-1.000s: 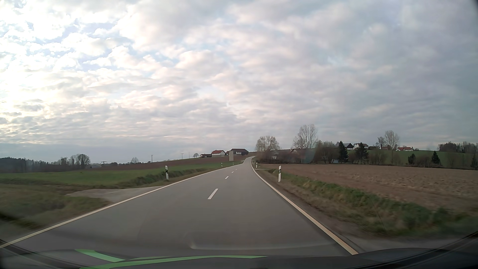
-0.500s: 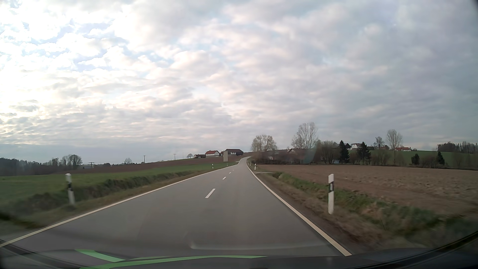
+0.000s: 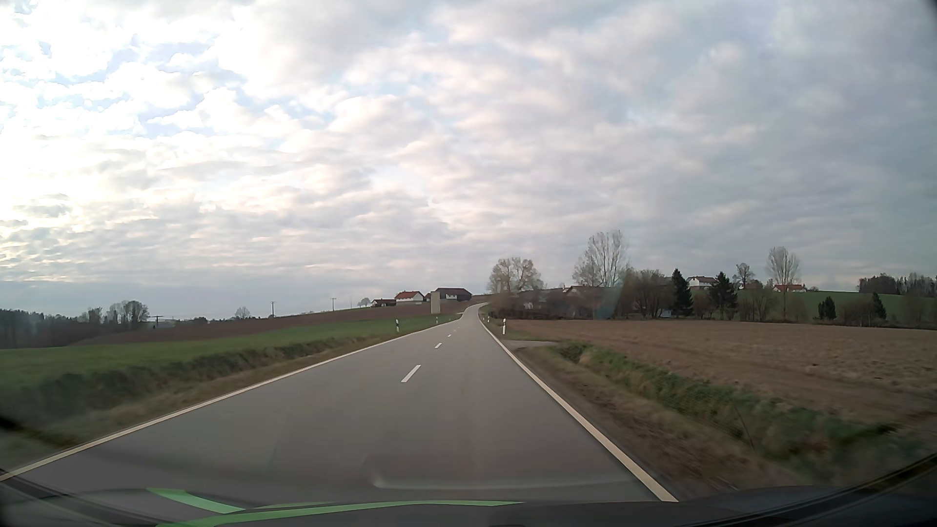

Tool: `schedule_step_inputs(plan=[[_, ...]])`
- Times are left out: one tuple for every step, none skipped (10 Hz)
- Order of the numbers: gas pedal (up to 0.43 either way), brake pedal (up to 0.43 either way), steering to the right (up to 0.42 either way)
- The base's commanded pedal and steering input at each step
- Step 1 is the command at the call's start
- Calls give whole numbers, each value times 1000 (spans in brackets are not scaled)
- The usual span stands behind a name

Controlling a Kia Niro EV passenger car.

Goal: Follow the waypoints while adhering to traffic rules and regulations

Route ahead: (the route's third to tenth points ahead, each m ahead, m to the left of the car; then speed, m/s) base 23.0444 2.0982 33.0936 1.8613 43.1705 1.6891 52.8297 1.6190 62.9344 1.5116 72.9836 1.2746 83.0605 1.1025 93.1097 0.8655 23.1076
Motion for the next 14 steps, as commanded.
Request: schedule_step_inputs(plan=[[197, 0, 3], [197, 0, 3], [197, 0, 3], [197, 0, 3], [197, 0, 2], [197, 0, 2], [209, 0, 2], [209, 0, 2], [209, 0, 2], [209, 0, 2], [209, 0, 1], [220, 0, 0], [220, 0, 0], [220, 0, 0]])
